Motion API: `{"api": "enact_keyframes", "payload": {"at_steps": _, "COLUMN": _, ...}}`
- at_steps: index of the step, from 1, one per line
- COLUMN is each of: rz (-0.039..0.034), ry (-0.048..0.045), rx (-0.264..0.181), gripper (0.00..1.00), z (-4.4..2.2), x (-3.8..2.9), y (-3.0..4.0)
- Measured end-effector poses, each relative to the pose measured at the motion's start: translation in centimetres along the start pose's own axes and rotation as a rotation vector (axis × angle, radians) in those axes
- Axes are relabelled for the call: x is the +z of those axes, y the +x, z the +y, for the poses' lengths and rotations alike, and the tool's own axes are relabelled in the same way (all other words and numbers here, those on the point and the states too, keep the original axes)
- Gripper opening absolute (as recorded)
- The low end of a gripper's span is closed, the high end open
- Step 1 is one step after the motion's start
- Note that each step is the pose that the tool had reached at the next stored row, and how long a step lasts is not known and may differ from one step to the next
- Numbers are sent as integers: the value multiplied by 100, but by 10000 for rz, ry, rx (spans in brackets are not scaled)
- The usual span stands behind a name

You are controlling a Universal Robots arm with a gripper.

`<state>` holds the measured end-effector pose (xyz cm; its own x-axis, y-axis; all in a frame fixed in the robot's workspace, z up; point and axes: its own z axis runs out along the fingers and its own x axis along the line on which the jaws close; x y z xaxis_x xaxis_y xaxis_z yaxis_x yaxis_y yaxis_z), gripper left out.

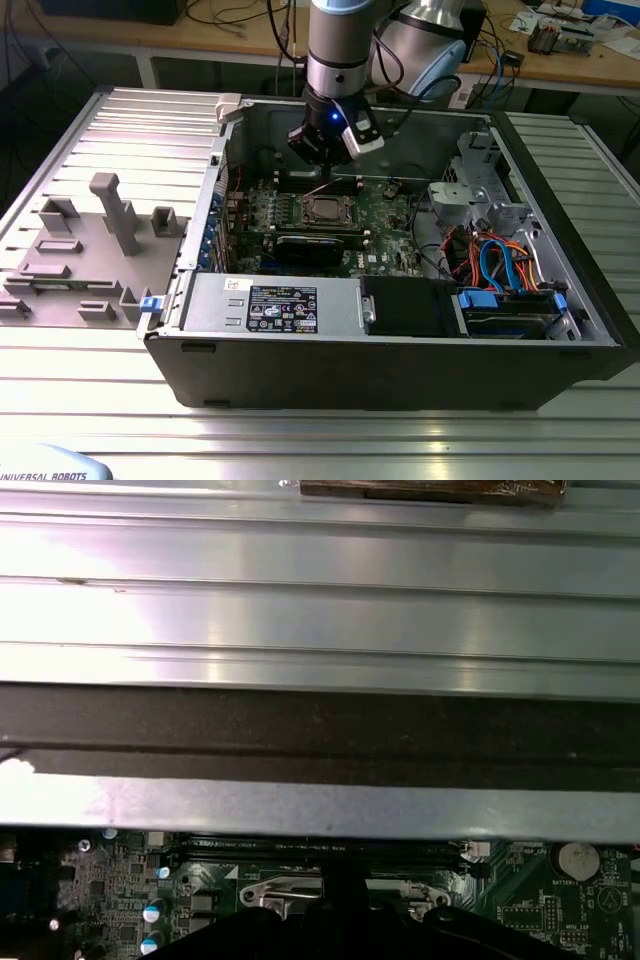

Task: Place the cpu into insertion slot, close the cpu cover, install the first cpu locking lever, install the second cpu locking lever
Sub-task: 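Install the first cpu locking lever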

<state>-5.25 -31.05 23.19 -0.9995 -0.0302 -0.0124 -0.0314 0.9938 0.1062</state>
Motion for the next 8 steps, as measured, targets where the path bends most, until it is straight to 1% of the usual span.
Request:
{"api": "enact_keyframes", "payload": {"at_steps": 2, "rz": -2, "ry": -1, "rx": 1, "gripper": 11, "z": 1, "x": 8, "y": -23}}
{"api": "enact_keyframes", "payload": {"at_steps": 8, "rz": -1, "ry": 0, "rx": 2, "gripper": 11, "z": 16, "x": 44, "y": -61}}
